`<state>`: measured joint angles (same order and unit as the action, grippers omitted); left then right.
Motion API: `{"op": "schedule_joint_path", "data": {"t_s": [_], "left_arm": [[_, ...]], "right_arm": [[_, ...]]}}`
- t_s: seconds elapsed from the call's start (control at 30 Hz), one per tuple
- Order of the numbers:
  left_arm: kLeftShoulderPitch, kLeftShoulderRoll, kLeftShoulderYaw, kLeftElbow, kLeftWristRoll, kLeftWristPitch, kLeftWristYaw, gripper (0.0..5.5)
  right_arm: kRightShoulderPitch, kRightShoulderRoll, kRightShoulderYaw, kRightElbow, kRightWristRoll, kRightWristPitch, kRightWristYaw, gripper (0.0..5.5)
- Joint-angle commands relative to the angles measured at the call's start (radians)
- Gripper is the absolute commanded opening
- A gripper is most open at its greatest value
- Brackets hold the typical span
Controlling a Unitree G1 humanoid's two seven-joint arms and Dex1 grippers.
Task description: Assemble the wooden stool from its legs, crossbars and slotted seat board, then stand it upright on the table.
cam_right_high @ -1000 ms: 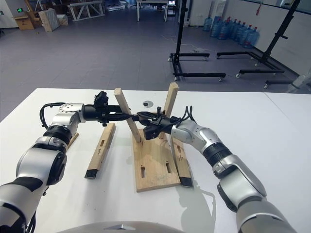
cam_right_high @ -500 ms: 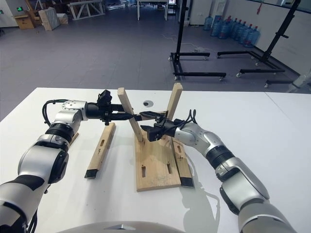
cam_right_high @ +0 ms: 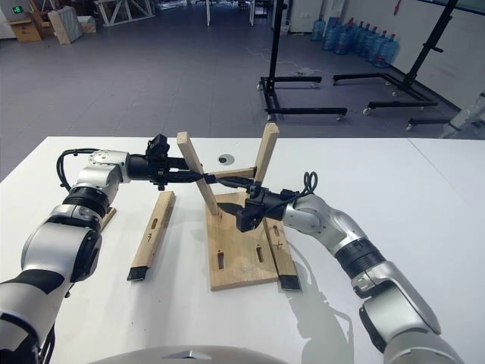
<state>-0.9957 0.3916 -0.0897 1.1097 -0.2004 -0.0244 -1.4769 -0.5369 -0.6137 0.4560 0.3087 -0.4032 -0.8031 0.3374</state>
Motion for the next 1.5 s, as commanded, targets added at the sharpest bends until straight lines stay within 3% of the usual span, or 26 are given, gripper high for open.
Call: {"op": "schedule_joint_path", "data": {"t_s": [0.03,0.23,0.4,0.57,0.77,0.97,1.17,1.43,1.5], "left_arm": [[-0.003,0.034,-0.018,0.013,0.064,0.002,0.003,2.03],[0.000,0.044,-0.014,0.013,0.070,0.006,-0.009,2.03],[0.010,0.041,-0.014,0.014,0.074,0.008,-0.007,2.03],[0.017,0.036,-0.023,0.015,0.081,0.003,-0.007,2.03],[0.017,0.025,-0.030,0.018,0.085,0.004,-0.006,2.03],[0.015,0.019,-0.039,0.020,0.091,0.002,-0.010,2.03],[0.016,0.017,-0.042,0.021,0.092,0.000,-0.011,2.03],[0.015,0.019,-0.048,0.022,0.093,-0.002,-0.014,2.03],[0.010,0.017,-0.050,0.021,0.092,-0.002,-0.015,2.03]], "right_arm": [[0.020,0.034,-0.111,-0.074,0.266,0.095,0.058,3.47],[-0.073,0.121,-0.492,-0.180,0.907,0.516,-0.007,3.47],[-0.135,0.135,-0.623,-0.062,1.087,0.835,0.009,3.47],[-0.082,0.261,-0.573,-0.166,1.199,1.077,0.055,3.47],[-0.001,0.339,-0.499,-0.228,1.105,1.159,0.045,3.47],[0.007,0.372,-0.497,-0.218,1.012,1.128,0.043,3.47],[0.012,0.411,-0.564,-0.219,0.989,1.055,0.027,3.47],[0.041,0.441,-0.524,-0.253,0.900,1.009,0.053,3.47],[0.050,0.424,-0.464,-0.271,0.813,0.996,0.051,3.47]]}}
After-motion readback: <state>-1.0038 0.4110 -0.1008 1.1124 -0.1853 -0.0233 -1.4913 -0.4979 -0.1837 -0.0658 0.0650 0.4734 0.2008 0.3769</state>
